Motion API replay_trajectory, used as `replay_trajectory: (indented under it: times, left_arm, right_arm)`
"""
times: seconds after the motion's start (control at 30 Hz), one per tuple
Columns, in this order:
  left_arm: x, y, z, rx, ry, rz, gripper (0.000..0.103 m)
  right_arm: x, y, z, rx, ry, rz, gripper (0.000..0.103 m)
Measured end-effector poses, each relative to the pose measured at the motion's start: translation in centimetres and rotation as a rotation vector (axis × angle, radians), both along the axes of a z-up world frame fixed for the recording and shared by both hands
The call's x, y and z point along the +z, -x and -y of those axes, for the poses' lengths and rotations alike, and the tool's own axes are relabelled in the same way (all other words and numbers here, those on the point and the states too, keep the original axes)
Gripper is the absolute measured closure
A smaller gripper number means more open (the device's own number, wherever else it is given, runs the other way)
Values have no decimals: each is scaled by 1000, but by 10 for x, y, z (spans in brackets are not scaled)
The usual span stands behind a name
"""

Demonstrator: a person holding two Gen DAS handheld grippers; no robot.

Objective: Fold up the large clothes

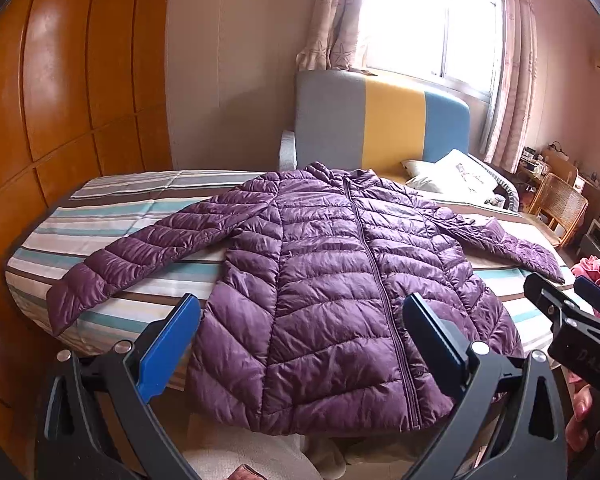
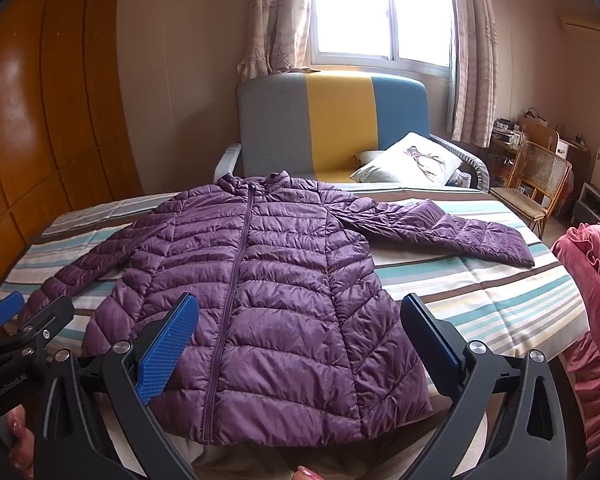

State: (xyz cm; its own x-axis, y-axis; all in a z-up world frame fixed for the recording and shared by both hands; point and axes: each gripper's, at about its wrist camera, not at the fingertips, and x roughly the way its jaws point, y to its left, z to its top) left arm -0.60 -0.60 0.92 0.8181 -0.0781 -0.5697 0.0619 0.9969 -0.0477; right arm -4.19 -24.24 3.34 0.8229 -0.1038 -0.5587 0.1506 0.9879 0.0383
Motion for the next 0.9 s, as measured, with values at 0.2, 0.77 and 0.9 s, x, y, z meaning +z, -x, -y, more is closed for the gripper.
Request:
replay_trajectory:
  times: [0.2, 0.77, 0.9]
  left_arm:
    - [-1, 0, -1, -10, 19, -6, 2]
    - [-4, 0, -1, -10, 26, -16, 2]
    - [-4, -1, -1, -11, 27, -16, 2]
  right_arm:
    - [0, 0, 0, 2, 0, 2, 3]
    - [-3, -1, 0, 2, -7, -5, 3]
    - [-4, -1, 0, 5, -7, -7, 3]
